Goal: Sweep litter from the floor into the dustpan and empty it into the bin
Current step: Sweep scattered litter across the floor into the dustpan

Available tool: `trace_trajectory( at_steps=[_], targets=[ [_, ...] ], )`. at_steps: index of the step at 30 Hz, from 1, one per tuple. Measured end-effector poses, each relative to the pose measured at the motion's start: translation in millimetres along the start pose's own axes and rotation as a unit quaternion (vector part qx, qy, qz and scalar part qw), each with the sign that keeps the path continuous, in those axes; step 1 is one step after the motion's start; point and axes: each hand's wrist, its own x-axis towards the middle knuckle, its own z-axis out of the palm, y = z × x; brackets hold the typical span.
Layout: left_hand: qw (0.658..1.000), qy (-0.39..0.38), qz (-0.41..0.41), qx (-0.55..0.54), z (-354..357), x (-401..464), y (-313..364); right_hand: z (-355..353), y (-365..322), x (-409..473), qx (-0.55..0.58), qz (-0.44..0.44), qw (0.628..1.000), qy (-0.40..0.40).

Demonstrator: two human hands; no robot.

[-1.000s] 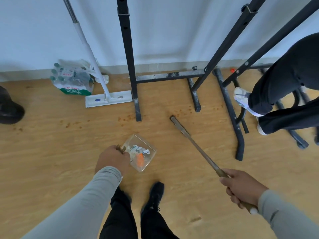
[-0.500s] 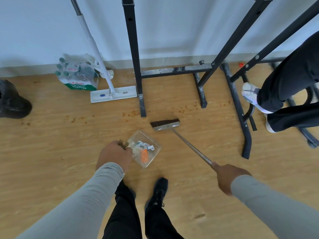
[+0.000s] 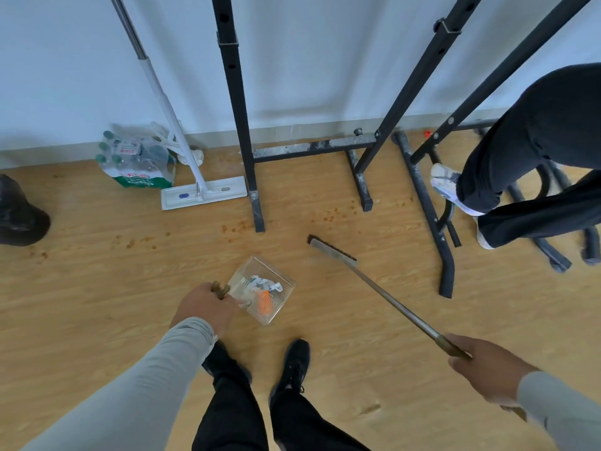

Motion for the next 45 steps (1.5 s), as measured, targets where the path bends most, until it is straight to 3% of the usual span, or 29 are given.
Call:
trace_trajectory(
  at_steps=[4, 9, 17, 20, 24, 27, 29, 33, 39, 45],
  targets=[
    [0.993, -0.026, 0.059, 0.097, -8.6, -9.6, -8.2, 1.6, -3.8, 3.5, 0.112, 0.026, 0.993, -0.014],
    [0.986, -0.034, 0.065, 0.147, 0.0, -4.5, 3.1, 35.6, -47.9, 43.6, 0.054, 0.019, 0.998, 0.024],
    [0.987, -0.019, 0.068, 0.141, 4.8, 8.9, -0.3, 113.1, -96.5, 32.9, -0.029, 0.004, 0.990, -0.137],
    [0.988, -0.015, 0.073, 0.135, 5.8, 12.7, 4.4, 71.6, -80.6, 18.9, -0.028, -0.006, 0.982, -0.186],
    [0.989, -0.011, 0.075, 0.124, 4.8, 15.9, 2.6, -8.9, -32.9, -2.5, 0.152, 0.039, 0.965, -0.211],
    [0.989, -0.002, 0.075, 0.128, 5.0, 15.8, -2.4, -27.5, -17.5, -14.2, 0.206, 0.058, 0.958, -0.192],
    [0.989, -0.001, 0.074, 0.125, 5.6, 14.4, -3.1, -13.6, -24.7, -4.5, 0.190, 0.036, 0.972, -0.132],
    [0.991, -0.003, 0.074, 0.115, 6.5, 12.6, -2.0, 43.3, -69.4, 42.3, 0.040, 0.016, 0.998, -0.035],
    [0.990, 0.001, 0.075, 0.122, 7.9, 12.6, -3.9, 106.4, -124.7, 24.9, 0.024, -0.031, 0.987, -0.156],
    [0.989, -0.007, 0.077, 0.126, 4.8, 12.8, -5.6, 28.0, -60.4, 14.5, 0.250, 0.031, 0.936, -0.245]
  ],
)
